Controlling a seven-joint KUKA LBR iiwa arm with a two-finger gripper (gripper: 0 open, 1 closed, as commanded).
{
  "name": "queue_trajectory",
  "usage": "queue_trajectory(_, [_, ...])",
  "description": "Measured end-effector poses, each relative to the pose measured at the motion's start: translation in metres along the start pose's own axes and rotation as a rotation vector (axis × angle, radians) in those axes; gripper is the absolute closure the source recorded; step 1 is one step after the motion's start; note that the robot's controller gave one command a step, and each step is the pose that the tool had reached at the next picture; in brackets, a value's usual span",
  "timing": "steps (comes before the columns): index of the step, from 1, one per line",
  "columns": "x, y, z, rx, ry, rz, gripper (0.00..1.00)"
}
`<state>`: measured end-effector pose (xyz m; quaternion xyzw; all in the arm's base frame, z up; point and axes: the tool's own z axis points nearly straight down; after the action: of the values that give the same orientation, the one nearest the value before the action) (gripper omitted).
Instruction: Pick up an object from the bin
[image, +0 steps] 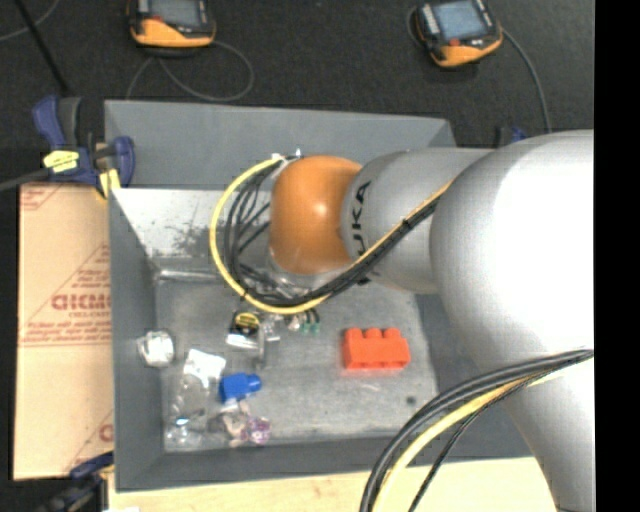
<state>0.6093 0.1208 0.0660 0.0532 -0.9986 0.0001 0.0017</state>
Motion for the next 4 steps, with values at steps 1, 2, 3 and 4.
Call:
queue_trajectory(1, [-0.008,-0.003,-0.037,-0.002,-0.011,0.046,0.00])
queue_trajectory(2, [-0.002,0.002,-0.039,-0.002,-0.004,0.175,0.00])
queue_trajectory(3, [-0.004,-0.007,-0.003,-0.001,-0.001,0.252,0.00])
queue_trajectory(4, [-0.005,-0.007,-0.004,-0.001,-0.003,0.251,0.00])
